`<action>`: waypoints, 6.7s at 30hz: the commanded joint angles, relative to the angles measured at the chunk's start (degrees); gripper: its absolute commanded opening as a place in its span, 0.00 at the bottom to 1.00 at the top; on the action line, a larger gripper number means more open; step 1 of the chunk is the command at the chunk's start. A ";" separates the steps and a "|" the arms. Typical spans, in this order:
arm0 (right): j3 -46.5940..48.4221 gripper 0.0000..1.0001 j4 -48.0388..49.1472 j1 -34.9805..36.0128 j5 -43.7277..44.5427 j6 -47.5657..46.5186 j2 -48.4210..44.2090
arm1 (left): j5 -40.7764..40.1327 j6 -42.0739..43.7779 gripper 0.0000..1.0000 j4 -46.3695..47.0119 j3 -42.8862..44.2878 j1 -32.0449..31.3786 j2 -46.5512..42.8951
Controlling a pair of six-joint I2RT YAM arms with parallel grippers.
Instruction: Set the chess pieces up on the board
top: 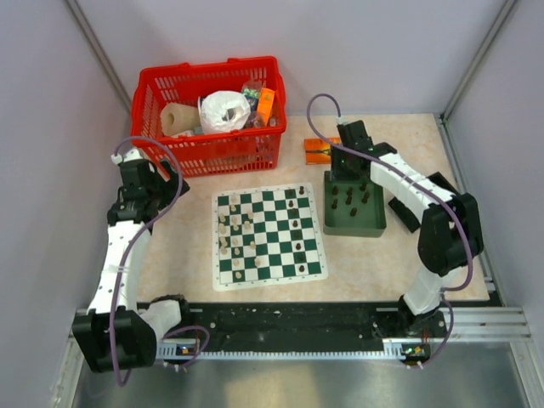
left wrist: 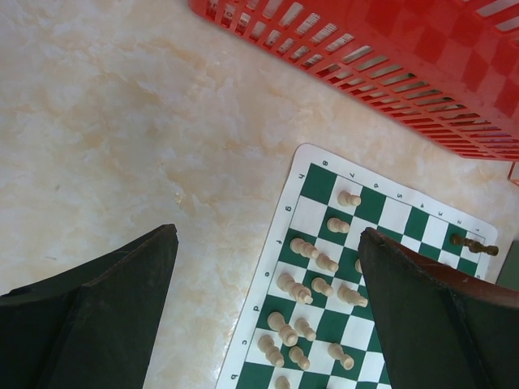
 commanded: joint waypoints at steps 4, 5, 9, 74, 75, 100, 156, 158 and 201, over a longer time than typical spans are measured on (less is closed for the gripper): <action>0.02 0.38 0.65 -0.74 -1.50 -2.48 4.44 | -0.37 0.17 0.99 2.16 1.09 0.05 -0.04; 0.37 0.38 0.56 -0.82 -1.07 -3.18 5.40 | -0.37 0.25 0.99 2.07 1.18 0.05 0.05; 1.95 0.38 -0.14 -0.91 -0.45 -4.07 8.57 | -0.54 0.26 0.99 1.90 1.35 0.05 -0.04; 8.20 0.12 -2.07 1.71 1.75 -4.86 3.30 | 0.51 -0.71 0.99 3.39 0.21 0.05 1.19; 8.55 0.12 -2.16 2.85 1.49 -4.68 3.30 | 0.51 -0.80 0.99 3.48 0.21 0.05 1.19; 5.65 0.12 1.62 9.98 -1.85 -0.03 12.79 | 0.60 -0.54 0.99 2.95 0.39 0.05 0.93; 9.87 0.34 -0.23 11.48 2.10 -0.81 10.34 | 0.34 -0.36 0.99 3.04 -0.49 0.05 0.58; 8.91 0.35 -0.58 10.87 3.59 -0.73 7.53 | 0.51 -0.45 0.99 3.30 -0.58 0.05 0.93; -8.33 0.44 0.83 -6.89 1.05 2.00 1.37 | 2.80 -0.71 0.99 3.74 0.21 0.05 2.16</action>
